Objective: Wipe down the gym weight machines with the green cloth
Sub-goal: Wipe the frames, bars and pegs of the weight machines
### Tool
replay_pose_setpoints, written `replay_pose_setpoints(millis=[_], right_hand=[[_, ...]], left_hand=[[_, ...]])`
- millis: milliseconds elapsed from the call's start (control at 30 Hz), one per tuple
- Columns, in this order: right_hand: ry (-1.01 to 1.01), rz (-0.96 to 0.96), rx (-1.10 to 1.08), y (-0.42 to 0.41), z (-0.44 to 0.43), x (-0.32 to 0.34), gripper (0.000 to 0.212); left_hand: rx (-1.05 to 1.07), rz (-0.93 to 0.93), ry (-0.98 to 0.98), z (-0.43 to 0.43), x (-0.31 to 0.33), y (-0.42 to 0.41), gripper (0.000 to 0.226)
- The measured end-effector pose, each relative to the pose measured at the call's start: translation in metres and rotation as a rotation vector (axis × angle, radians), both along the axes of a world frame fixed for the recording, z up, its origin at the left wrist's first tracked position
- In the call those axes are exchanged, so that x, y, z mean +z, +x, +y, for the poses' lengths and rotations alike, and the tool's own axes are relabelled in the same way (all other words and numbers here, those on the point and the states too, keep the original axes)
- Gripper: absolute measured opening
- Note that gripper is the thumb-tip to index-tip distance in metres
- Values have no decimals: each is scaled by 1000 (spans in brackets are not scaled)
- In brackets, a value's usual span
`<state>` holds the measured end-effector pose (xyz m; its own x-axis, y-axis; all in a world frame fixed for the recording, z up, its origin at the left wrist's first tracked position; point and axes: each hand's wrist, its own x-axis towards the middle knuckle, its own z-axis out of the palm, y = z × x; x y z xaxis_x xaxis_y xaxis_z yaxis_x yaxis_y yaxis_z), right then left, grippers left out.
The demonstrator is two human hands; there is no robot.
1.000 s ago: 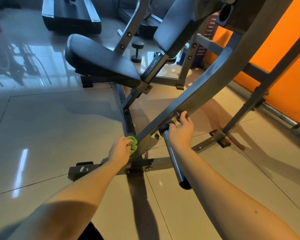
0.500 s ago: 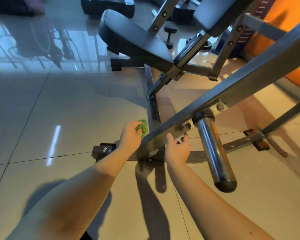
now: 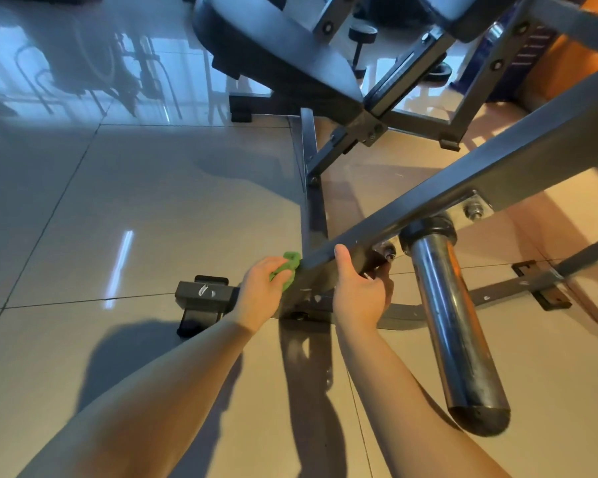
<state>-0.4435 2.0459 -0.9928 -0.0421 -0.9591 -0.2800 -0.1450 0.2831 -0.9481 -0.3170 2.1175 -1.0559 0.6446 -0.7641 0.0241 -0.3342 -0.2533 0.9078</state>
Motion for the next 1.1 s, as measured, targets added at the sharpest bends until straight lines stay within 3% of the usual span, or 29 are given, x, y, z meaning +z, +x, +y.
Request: replay_pose_setpoints(millis=[133,200,300,400,567,667,767,900,1100], right_hand=[[-28,20,3,1,7,1,68],[-30,11,16,3,9,-3,67],[-37,4,14,3,8,-14,73],[11,-50,19,1,2,-19,76],[-5,-87,17,2,1,-32,81],[-37,-75,36,9,5,-38,90],[-68,-87,34,16,11,-32,95],[-71,-82,17,18,11,-34,99],[-55,-67,23,18,6,-45,93]], left_hand=[[4,15,66,-3,9,2,28],[-62,90,-41,-18,30,-8,27],[-85,46,-137,-42,53,-18,21],[-56,26,-103,-31,26,-12,19],[187,59,55,13,-60,6,20],[240,72,156,13,-59,6,23],[263,53,46,0,-30,-7,23],[115,-24,-195,-15,-16,-27,29],[300,-24,39,34,-85,-3,20]])
